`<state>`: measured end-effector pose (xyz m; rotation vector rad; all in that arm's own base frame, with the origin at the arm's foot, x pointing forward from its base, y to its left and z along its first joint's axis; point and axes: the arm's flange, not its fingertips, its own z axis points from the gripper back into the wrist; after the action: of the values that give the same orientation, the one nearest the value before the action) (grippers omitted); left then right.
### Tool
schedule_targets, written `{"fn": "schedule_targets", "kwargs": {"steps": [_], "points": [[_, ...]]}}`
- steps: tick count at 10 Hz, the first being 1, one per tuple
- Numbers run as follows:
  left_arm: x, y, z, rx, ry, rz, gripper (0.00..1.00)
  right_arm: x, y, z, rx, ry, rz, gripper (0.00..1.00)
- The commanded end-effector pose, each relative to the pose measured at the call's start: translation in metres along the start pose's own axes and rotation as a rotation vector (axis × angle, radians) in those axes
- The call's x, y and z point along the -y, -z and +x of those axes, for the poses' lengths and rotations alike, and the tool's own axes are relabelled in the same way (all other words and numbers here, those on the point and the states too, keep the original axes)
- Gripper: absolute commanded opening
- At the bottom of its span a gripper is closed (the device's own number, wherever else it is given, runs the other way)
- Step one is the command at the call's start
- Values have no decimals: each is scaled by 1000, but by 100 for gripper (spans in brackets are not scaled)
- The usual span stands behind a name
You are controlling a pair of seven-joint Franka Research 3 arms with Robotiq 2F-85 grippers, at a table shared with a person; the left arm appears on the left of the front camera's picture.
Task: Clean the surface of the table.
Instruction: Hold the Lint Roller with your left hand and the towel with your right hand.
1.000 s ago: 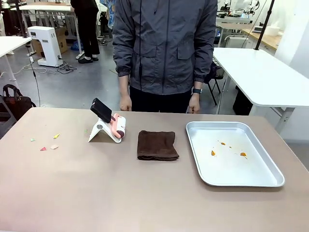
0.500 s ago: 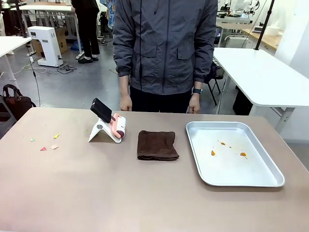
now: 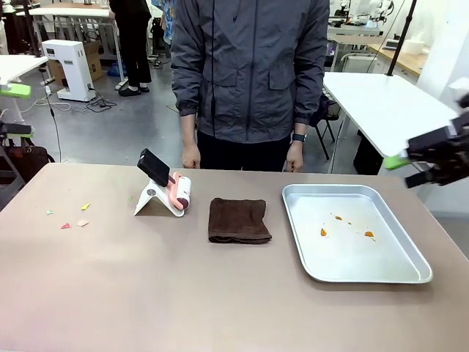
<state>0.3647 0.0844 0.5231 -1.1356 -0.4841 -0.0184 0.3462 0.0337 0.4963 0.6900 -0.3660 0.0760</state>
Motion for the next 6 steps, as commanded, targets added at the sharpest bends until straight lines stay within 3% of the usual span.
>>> {"fn": "schedule_targets", "kwargs": {"steps": [1, 4, 6], "points": [[20, 13, -2, -68, -56, 118, 100, -29, 45, 24, -22, 47, -48, 100], [36, 57, 6, -40, -115, 263, 100, -79, 121, 17, -114, -4, -111, 100], [39, 85, 7, -120, -114, 259, 100, -95, 171, 6, -162, -10, -173, 100]]}}
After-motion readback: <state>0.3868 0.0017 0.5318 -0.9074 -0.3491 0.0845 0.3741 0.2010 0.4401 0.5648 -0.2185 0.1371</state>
